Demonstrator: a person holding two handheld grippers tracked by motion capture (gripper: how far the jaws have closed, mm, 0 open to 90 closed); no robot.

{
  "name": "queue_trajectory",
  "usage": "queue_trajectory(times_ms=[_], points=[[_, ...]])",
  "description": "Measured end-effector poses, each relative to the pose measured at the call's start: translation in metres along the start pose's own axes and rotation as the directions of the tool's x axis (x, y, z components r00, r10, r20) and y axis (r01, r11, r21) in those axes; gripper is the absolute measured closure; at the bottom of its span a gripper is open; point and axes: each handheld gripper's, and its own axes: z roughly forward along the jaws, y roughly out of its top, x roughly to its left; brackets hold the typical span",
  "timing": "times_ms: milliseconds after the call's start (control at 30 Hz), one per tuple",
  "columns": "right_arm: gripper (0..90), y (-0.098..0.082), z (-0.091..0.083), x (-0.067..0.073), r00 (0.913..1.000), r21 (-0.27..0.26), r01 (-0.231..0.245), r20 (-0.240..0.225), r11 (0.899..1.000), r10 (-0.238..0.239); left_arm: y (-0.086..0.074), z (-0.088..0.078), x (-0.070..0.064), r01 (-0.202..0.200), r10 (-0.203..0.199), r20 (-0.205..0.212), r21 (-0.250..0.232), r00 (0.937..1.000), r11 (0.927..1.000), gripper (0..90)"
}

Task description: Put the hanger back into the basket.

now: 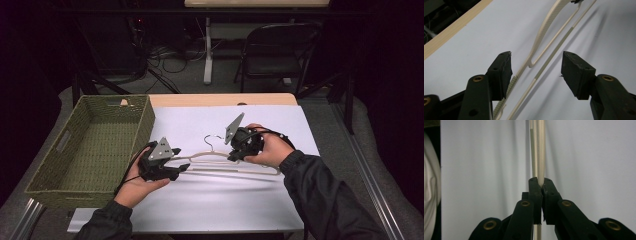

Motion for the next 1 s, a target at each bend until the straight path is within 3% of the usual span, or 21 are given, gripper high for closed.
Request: queue_trajectory(times_ms=[233, 333, 400, 433, 467, 600, 700, 733, 800, 1000], points=[[87.1, -0.003, -0.011, 0.012, 0.9983, -0.021, 0.051, -0.028, 0.999, -0.051, 0.003, -0.001, 0.0, -0.007, 0.005, 0.067, 0.025, 0.9978, 0.9997, 43.7], [87.2, -0.002, -0.015, 0.019, 0.9971, -0.03, 0.061, -0.044, 0.998, -0.062, 0.003, 0.006, -0.001, -0.02, 0.013, 0.121, 0.05, 0.9926, 0.9985, 45.2], [87.1, 0.001, -0.016, 0.023, 0.9953, -0.035, 0.079, -0.053, 0.996, -0.081, 0.002, 0.013, -0.004, -0.039, 0.024, 0.161, 0.095, 0.9867, 0.9947, 47.5], [87.1, 0.001, -0.016, 0.023, 0.9953, -0.035, 0.079, -0.053, 0.996, -0.081, 0.002, 0.013, -0.004, -0.039, 0.024, 0.161, 0.095, 0.9867, 0.9947, 48.7], [87.2, 0.002, -0.015, 0.025, 0.9943, -0.04, 0.085, -0.061, 0.996, -0.088, 0.0, 0.017, -0.005, -0.042, 0.02, 0.185, 0.119, 0.9826, 0.992, 50.9], [87.1, 0.005, -0.014, 0.029, 0.9912, -0.036, 0.109, -0.072, 0.993, -0.111, -0.003, 0.021, -0.006, -0.056, 0.026, 0.205, 0.145, 0.9784, 0.9879, 58.1], [87.1, 0.005, -0.013, 0.03, 0.9893, -0.039, 0.12, -0.079, 0.992, -0.123, -0.006, 0.024, -0.006, -0.055, 0.013, 0.24, 0.167, 0.9708, 0.9844, 60.9], [87.1, 0.005, -0.013, 0.03, 0.9893, -0.039, 0.12, -0.079, 0.992, -0.123, -0.006, 0.024, -0.006, -0.055, 0.013, 0.24, 0.167, 0.9708, 0.9844, 61.9], [87.1, 0.006, -0.013, 0.03, 0.9895, -0.038, 0.117, -0.081, 0.992, -0.12, -0.007, 0.025, -0.006, -0.058, 0.005, 0.263, 0.195, 0.9648, 0.9792, 65.6], [87.1, 0.006, -0.011, 0.03, 0.9872, -0.034, 0.131, -0.088, 0.991, -0.133, -0.01, 0.03, -0.009, -0.077, 0.014, 0.277, 0.215, 0.9609, 0.9735, 72.3]])
